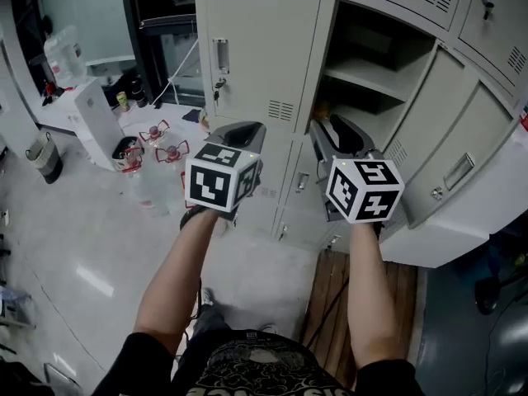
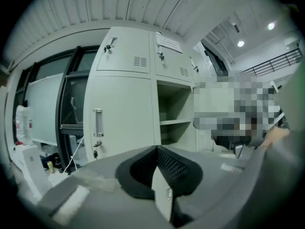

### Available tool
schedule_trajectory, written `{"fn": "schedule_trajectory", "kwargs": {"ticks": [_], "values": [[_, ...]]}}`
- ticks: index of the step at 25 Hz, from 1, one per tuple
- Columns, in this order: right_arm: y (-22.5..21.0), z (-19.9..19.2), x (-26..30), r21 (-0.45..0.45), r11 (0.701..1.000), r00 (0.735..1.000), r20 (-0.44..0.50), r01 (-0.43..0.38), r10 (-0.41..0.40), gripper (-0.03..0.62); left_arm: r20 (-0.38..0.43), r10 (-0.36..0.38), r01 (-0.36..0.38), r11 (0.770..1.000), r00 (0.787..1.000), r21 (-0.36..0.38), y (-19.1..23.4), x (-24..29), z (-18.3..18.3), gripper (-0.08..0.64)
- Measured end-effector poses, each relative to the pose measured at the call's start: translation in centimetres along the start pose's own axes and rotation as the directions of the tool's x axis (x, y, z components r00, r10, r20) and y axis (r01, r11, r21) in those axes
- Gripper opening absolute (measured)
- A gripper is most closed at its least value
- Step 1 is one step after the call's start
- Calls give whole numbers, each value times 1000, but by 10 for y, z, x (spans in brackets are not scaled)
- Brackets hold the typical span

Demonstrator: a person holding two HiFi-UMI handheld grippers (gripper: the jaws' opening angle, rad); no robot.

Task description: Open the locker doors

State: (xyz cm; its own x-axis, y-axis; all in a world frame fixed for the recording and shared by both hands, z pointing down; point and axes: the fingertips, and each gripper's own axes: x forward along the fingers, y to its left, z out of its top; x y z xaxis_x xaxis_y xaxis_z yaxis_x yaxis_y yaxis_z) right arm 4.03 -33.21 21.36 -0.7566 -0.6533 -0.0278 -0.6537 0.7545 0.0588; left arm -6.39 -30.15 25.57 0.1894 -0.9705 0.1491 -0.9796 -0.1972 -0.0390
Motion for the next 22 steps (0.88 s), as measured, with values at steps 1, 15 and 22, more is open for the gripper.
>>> {"fn": "schedule_trajectory", "kwargs": {"ticks": [1, 15, 22], "values": [[9, 0, 10, 1, 1000, 1000, 1, -14, 14, 147, 0, 13, -13, 1000, 1000, -1, 12, -4, -1, 3], [101, -10, 136, 35, 993, 994, -17, -110, 110, 163, -2, 85, -85, 996, 996, -3, 150, -27, -6, 3], [125, -9, 191, 32, 991, 992, -24, -126, 127, 178, 2, 79, -79, 997, 997, -6, 201, -20, -7, 4]]}}
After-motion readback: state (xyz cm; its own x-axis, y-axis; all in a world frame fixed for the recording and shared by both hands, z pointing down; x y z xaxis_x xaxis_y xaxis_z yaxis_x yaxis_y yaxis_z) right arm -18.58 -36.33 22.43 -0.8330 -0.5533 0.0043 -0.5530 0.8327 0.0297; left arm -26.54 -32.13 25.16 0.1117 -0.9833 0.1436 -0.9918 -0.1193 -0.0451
